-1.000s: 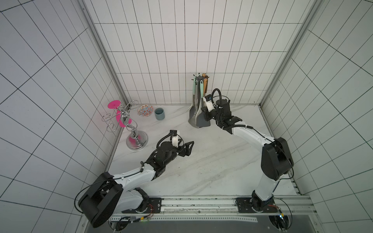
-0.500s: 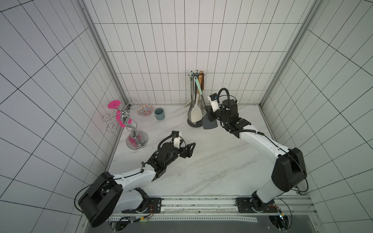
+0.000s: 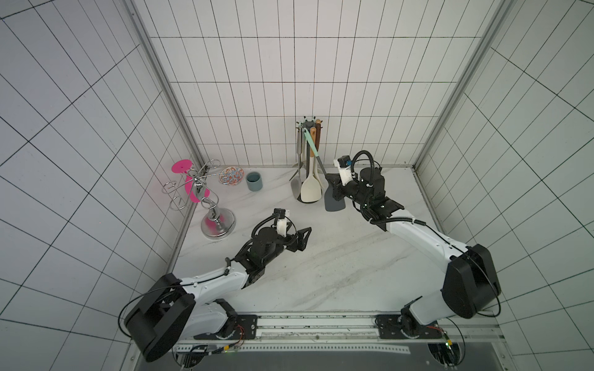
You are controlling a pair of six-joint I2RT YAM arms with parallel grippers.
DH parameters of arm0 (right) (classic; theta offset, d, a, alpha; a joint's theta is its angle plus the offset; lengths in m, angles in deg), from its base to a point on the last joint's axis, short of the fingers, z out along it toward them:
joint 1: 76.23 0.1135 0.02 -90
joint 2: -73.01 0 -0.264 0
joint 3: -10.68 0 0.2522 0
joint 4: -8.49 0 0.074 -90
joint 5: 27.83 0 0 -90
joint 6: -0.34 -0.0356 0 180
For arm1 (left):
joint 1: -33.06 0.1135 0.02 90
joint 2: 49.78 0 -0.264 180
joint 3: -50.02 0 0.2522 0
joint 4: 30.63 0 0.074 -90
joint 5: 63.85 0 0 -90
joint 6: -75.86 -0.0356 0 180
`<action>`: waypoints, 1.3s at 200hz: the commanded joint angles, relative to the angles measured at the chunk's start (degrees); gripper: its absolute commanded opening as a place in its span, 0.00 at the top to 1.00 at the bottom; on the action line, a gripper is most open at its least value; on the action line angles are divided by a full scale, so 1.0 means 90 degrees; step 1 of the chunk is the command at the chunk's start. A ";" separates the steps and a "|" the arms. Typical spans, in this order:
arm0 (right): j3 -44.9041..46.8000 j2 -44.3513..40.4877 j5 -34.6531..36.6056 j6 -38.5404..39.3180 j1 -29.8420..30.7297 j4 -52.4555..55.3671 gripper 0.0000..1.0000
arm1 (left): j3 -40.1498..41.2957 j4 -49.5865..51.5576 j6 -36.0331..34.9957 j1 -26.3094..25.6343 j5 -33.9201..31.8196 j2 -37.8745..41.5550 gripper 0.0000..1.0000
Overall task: Take the spatula off the kitchen utensil rack
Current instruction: Take off the spatula from the rack.
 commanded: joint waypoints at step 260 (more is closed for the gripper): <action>0.0345 -0.0714 -0.3494 -0.0577 0.0031 0.0275 1.00 | -0.3567 -0.0777 0.2618 0.2607 0.4590 -0.0726 0.02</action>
